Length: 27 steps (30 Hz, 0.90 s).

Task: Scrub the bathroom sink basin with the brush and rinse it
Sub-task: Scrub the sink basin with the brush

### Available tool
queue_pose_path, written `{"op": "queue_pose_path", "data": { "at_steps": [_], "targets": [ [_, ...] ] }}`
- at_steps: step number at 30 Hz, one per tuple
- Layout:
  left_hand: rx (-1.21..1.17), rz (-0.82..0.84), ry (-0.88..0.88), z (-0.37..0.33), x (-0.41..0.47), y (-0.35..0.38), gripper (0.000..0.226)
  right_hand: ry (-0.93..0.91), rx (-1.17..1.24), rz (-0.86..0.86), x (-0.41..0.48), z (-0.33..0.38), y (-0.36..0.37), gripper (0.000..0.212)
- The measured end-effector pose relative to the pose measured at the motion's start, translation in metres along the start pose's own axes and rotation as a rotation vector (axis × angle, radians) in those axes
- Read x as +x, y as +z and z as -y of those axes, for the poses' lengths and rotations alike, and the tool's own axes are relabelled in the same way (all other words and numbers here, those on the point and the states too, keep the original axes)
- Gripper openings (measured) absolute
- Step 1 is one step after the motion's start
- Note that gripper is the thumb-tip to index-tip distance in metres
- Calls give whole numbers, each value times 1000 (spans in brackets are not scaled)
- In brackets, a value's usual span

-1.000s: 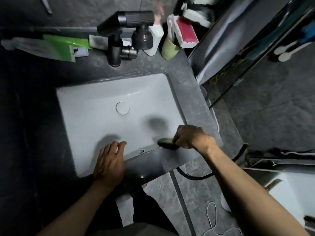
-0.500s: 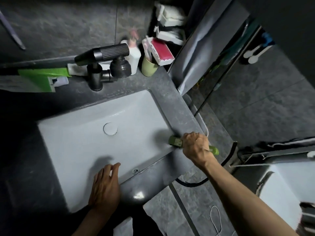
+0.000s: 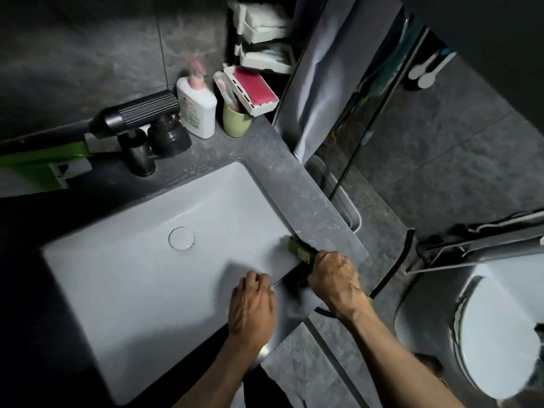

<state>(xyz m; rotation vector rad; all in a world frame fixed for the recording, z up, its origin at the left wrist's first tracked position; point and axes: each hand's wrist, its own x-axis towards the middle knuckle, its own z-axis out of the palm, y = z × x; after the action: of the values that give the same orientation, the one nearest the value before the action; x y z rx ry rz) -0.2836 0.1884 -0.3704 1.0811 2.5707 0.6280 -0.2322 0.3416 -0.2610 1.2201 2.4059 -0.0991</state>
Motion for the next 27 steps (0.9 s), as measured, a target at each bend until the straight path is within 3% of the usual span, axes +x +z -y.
{"op": "queue_pose_path", "data": {
  "at_steps": [6,9,12,16,19,24,27],
  "targets": [
    [135,-13,62,-7,9,11,23,-1,216,-82,28,14,5,20],
    [142,-56,77,-8,9,14,21,-46,144,-222,23,4,11,16],
    [160,-108,76,-11,11,14,19,18,56,-43,3,-20,16,26],
    [167,-93,79,-11,12,15,21,-81,154,-245,36,-2,12,16],
    [171,-72,88,-9,12,15,21,-128,161,-206,46,6,11,12],
    [133,-56,69,-10,14,11,15,-51,34,-70,16,-28,20,33],
    [114,-53,73,-8,14,11,14,-156,95,-145,51,-5,14,27]
  ]
}}
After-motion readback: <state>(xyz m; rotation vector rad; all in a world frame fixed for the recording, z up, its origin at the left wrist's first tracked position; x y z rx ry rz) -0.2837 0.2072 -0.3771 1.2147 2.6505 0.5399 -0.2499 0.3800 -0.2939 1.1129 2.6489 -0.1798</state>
